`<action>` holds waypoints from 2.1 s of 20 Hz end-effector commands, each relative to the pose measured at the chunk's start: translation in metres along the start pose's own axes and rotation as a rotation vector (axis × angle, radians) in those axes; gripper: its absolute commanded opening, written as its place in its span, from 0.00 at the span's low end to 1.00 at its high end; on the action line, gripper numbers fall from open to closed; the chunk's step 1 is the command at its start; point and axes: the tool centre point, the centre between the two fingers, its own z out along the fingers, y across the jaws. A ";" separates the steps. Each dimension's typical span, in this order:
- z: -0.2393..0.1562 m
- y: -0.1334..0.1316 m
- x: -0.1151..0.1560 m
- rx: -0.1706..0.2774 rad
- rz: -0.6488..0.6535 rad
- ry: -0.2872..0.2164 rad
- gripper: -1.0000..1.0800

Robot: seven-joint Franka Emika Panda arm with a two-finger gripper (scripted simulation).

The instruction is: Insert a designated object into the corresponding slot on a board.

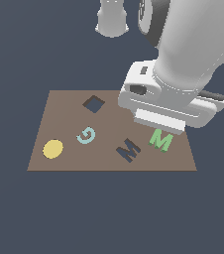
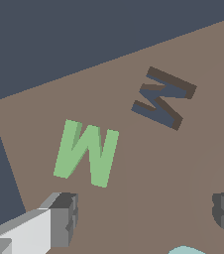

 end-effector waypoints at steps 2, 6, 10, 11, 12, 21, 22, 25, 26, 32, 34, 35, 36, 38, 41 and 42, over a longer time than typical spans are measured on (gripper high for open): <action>0.015 -0.015 0.004 -0.003 0.073 -0.001 0.96; 0.029 -0.028 0.010 -0.005 0.139 -0.002 0.96; 0.039 -0.038 0.014 -0.007 0.188 -0.003 0.96; 0.041 -0.039 0.015 -0.007 0.197 -0.003 0.96; 0.043 -0.041 0.016 -0.007 0.206 -0.004 0.96; 0.048 -0.045 0.019 -0.008 0.227 -0.005 0.96; 0.050 -0.045 0.019 -0.008 0.227 -0.005 0.96; 0.058 -0.045 0.020 -0.008 0.230 -0.005 0.96; 0.062 -0.045 0.020 -0.008 0.230 -0.005 0.96; 0.068 -0.045 0.020 -0.008 0.232 -0.004 0.00; 0.068 -0.045 0.020 -0.008 0.232 -0.004 0.00; 0.068 -0.045 0.020 -0.008 0.232 -0.004 0.00; 0.068 -0.045 0.020 -0.008 0.232 -0.004 0.00; 0.068 -0.045 0.020 -0.008 0.232 -0.004 0.00; 0.068 -0.046 0.020 -0.007 0.231 -0.004 0.00; 0.068 -0.046 0.020 -0.007 0.231 -0.004 0.00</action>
